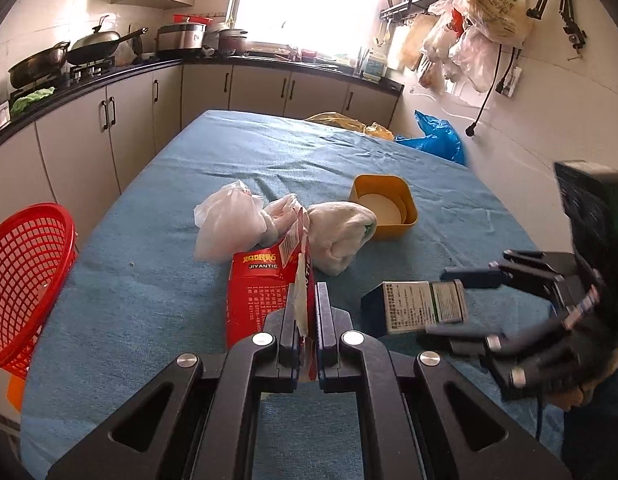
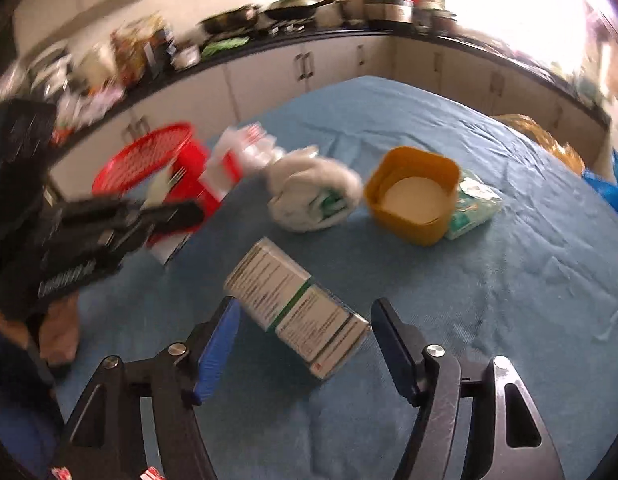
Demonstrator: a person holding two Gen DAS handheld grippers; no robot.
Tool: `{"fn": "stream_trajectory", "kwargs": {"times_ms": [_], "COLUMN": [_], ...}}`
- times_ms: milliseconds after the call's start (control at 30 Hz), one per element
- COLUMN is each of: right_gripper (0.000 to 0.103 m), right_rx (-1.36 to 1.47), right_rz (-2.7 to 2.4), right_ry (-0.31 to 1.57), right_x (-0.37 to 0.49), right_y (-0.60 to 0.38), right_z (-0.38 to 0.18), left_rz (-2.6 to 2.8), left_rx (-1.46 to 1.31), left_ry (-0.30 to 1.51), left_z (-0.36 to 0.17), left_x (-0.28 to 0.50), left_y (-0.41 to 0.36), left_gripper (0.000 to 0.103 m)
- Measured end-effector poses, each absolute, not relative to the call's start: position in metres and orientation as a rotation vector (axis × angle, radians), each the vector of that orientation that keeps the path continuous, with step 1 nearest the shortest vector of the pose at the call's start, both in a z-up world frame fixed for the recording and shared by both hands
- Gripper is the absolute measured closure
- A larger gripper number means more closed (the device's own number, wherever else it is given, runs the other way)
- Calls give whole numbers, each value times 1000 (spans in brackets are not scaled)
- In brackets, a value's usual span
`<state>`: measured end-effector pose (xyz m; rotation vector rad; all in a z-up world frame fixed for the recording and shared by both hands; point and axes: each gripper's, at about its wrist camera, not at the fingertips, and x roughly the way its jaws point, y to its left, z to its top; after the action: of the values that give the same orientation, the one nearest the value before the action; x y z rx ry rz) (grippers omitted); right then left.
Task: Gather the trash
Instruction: 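Grasp the red snack box with the left tool while the right tool grasps the white-green medicine box, then lift both held boxes above the table and hold them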
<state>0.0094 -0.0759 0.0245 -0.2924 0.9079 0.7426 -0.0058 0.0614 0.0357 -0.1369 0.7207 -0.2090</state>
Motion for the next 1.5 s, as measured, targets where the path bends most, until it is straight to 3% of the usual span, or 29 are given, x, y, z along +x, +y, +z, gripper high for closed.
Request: {"fn": "stream_trajectory", "kwargs": {"times_ms": [67,367,433,467,600,900,1500], "right_gripper": [37,35,50,66,67,66,66], "right_rx": [-372,-309,-296,-291,-294,0,35], "right_rz": [761,724,717,714,685,520,515], "right_ry": [892,868,900,920,885,764,746], "right_x": [-7,4,12,13,9,19,9], "right_y": [-71,-77,-68,-64,-58,-96,-92], "right_z": [23,28,18,14,19,49,46], "left_rz": [-206,-210,-215,-218,-239,-247,-221], "left_rx": [-140,-139,-138,-137,-124,-41,-35], "left_ry": [720,713,711,709,686,618,639], "left_z": [36,38,38,38,41,47,44], "left_x": [-6,-6,-7,-7,-12,-23,-17], "left_y": [63,61,60,60,57,40,42], "left_gripper": [97,97,97,97,97,97,97]}}
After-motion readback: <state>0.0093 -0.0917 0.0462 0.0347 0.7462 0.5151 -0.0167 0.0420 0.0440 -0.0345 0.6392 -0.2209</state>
